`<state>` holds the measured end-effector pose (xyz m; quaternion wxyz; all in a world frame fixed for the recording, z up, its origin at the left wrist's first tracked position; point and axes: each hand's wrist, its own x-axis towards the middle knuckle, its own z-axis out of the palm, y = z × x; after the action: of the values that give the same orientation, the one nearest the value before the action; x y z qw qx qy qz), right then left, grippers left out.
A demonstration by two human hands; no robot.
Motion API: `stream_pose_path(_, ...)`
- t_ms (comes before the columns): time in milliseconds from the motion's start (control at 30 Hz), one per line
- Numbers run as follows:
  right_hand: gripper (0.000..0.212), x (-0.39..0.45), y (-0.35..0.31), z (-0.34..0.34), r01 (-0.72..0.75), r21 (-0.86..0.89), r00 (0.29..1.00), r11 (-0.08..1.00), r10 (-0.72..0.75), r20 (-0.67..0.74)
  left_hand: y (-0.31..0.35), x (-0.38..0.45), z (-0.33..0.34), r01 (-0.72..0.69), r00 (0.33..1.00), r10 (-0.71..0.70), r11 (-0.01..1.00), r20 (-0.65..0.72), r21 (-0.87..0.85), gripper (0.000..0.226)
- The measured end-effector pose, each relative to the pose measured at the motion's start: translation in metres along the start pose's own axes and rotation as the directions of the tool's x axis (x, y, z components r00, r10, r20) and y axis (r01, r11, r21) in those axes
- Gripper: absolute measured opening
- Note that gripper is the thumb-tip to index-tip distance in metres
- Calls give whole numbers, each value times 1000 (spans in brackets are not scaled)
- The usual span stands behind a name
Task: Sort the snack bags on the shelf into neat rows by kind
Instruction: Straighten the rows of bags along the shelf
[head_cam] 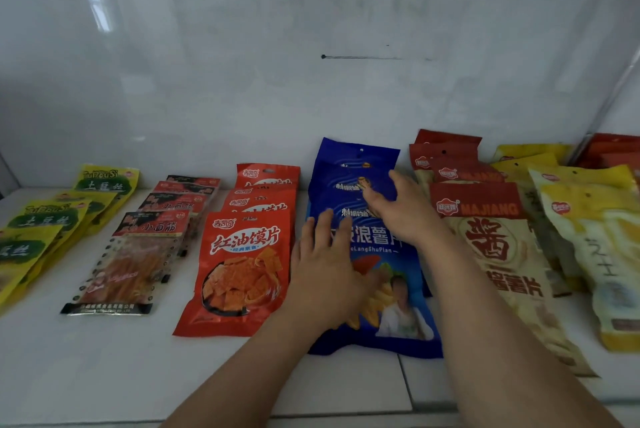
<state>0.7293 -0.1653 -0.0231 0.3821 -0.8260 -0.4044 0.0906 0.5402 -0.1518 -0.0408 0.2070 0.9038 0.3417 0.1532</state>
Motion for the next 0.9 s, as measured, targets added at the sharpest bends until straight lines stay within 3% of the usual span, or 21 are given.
stream_pose_path(133, 48, -30, 9, 1, -14, 213, 999, 977, 22, -36, -9, 22, -3, 90, 989, -123, 940, -82, -330, 96)
stream_pose_path(333, 34, -45, 18, 9, -136, 460, 991, 877, 129, 46, -12, 45, 2, 214, 957, -291, 726, -10, -654, 88)
stream_pose_path(533, 43, -48, 18, 9, -146, 405, 989, 903, 144, 37, -11, 46, 4, 231, 952, -306, 706, 6, -669, 86)
stream_pose_path(700, 64, -49, 17, 12, -158, 353, 987, 922, 147, 57, -10, 43, 3, 217, 956, -294, 721, -7, -658, 82)
stream_pose_path(900, 42, -49, 15, 11, -137, 345, 990, 929, 119, 72, -5, 37, 1, 212, 959, -282, 764, -20, -609, 83)
